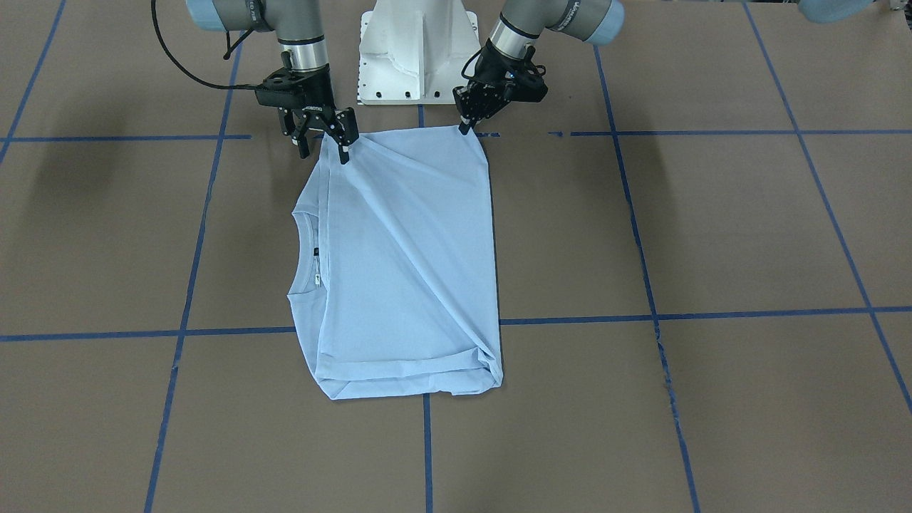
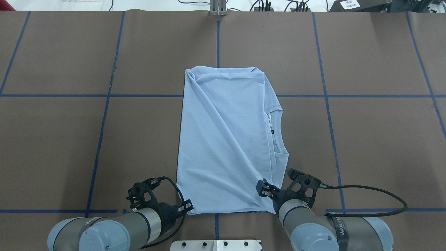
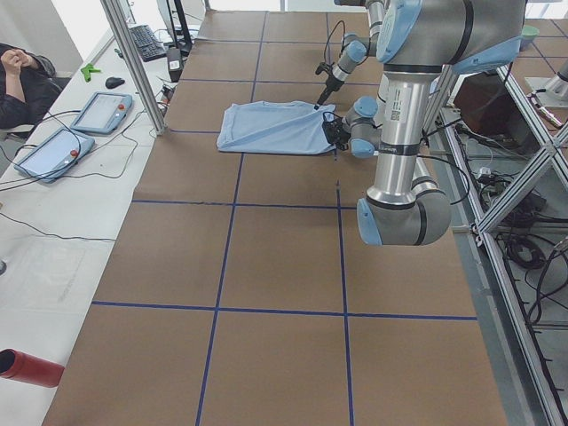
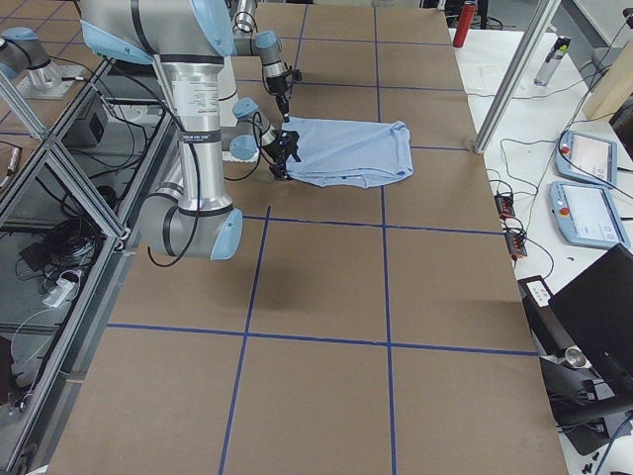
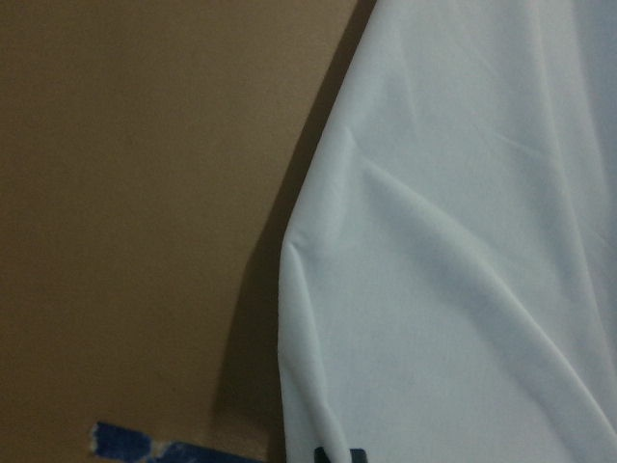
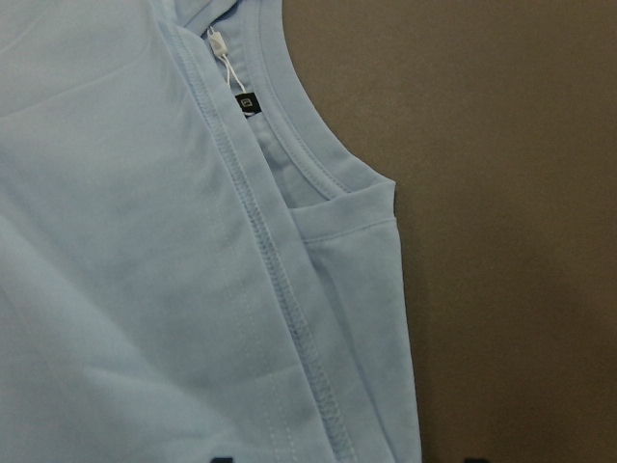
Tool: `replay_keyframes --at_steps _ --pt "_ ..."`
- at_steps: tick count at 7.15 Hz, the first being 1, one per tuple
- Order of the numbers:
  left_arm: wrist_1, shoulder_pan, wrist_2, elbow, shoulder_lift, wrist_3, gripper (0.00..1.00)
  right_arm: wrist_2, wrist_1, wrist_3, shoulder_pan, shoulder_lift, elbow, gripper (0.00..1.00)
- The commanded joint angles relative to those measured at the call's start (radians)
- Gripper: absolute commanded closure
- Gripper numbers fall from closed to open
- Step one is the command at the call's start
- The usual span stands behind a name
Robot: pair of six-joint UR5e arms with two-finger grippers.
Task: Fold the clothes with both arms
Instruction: 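Move the right gripper to the other near corner and grasp it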
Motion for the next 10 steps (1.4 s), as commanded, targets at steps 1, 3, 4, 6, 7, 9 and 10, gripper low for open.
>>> replay_keyframes --at_steps 1,3,4,6,7,9,10 --pt "-0.001 0.001 0.0 -0.003 0.0 0.0 1.0 -0.003 -0.001 -0.005 0.0 0.03 -0.024 0.33" --pt "-0.001 0.002 0.0 -0.003 -0.001 0.0 1.0 0.0 -0.002 -0.02 0.005 0.027 -0.024 0.36" --pt "-0.001 0.002 0.0 -0.003 0.0 0.0 1.0 0.002 -0.002 -0.026 0.006 0.024 -0.024 0.38" --pt "-0.001 0.002 0.002 -0.003 0.001 0.0 1.0 0.002 -0.053 -0.042 0.008 0.027 -0.015 0.31" --pt "-0.001 0.002 0.002 -0.003 0.001 0.0 1.0 0.002 -0.053 -0.042 0.006 0.021 -0.015 0.31" --pt "-0.001 0.004 0.002 -0.003 -0.001 0.0 1.0 -0.001 -0.053 -0.042 0.005 0.02 -0.015 0.32" --pt "-0.002 0.004 0.002 -0.003 0.0 0.0 1.0 0.0 -0.053 -0.042 0.003 0.03 -0.017 0.48"
